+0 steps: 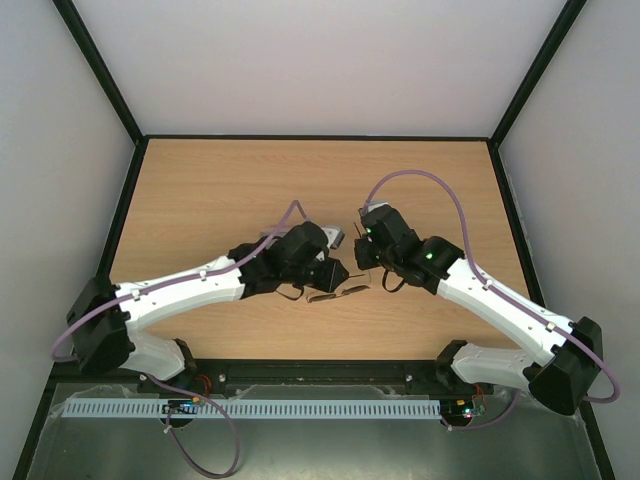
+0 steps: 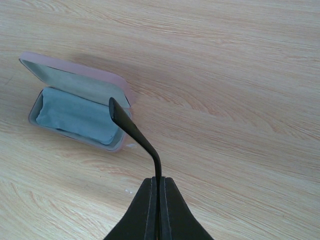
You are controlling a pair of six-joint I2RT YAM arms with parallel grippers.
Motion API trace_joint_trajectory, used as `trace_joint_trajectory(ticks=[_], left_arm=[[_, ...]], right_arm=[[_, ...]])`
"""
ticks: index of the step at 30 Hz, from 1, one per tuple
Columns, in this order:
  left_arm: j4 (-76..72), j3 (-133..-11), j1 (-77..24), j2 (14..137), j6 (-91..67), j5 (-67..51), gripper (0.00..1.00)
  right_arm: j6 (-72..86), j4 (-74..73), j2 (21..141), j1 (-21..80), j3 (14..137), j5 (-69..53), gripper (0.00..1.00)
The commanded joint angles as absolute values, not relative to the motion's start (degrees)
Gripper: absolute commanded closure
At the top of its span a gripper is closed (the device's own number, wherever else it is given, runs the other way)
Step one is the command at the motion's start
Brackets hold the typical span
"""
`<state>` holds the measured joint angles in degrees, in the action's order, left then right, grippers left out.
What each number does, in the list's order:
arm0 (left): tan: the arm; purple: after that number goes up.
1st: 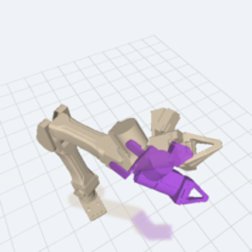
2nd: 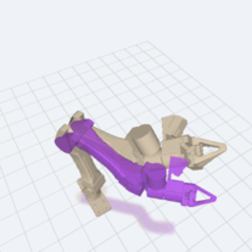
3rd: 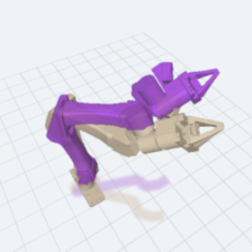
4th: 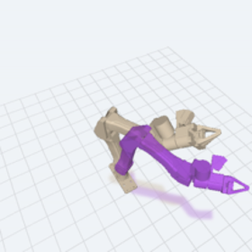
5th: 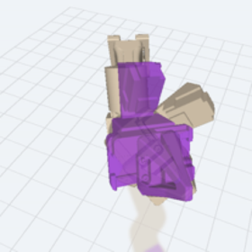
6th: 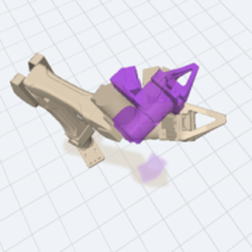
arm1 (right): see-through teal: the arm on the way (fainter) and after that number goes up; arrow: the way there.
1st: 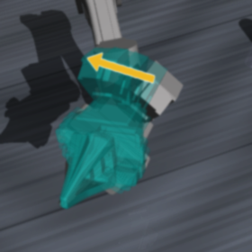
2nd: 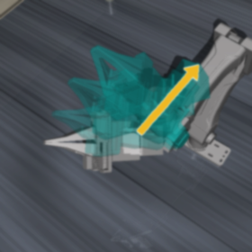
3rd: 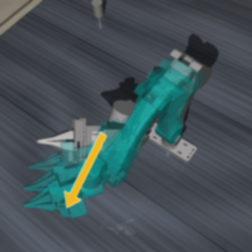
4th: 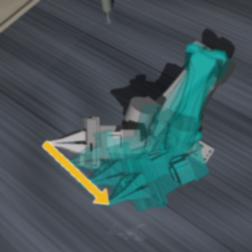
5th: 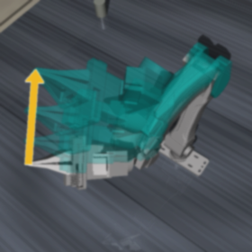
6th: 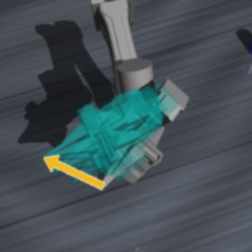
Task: Organize the sunglasses
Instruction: Fold the sunglasses.
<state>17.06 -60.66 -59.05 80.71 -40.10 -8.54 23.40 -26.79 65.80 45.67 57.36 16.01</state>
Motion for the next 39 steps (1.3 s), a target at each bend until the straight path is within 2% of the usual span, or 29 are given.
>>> trace_joint_trajectory(ticks=[1, 3, 6, 15, 19, 36, 38, 39], left_arm=[[20.46, -63.5, -57.6, 77.93, -39.76, -4.03, 0.74], [20.15, -62.42, -56.29, 78.32, -40.25, -3.61, 0.69], [18.62, -61.07, -55.17, 80.41, -40.49, -4.37, 0.71], [15.16, -61.86, -55.17, 86.63, -39.67, -6.73, 0.93], [15.19, -61.81, -55.98, 87.36, -39.51, -7.56, 0.98], [13.23, -57.55, -60.53, 85.14, -42.53, -7.3, 0.98], [14.39, -58.79, -59.99, 84.57, -41.97, -5.94, 0.95], [15.68, -59.8, -59.39, 84.36, -41.62, -5.27, 0.89]], right_arm=[[23.9, -26.75, 65.48, 45.39, 56.95, 15.92, 0.99], [24.11, -26.69, 65.48, 45.38, 56.95, 15.78, 0.99], [24.39, -26.33, 65.48, 45.37, 57.03, 15.33, 0.99], [24.92, -25.84, 66.08, 45.41, 57.12, 14.6, 0.99], [25.14, -25.7, 66.26, 45.37, 57.13, 14.79, 0.99], [25.75, -25.16, 67.06, 44.09, 56.31, 14.85, 0.99], [25.75, -25.08, 67.06, 44.12, 56.11, 14.71, 0.99], [25.77, -25.04, 67.06, 44.03, 55.89, 14.62, 0.99]])
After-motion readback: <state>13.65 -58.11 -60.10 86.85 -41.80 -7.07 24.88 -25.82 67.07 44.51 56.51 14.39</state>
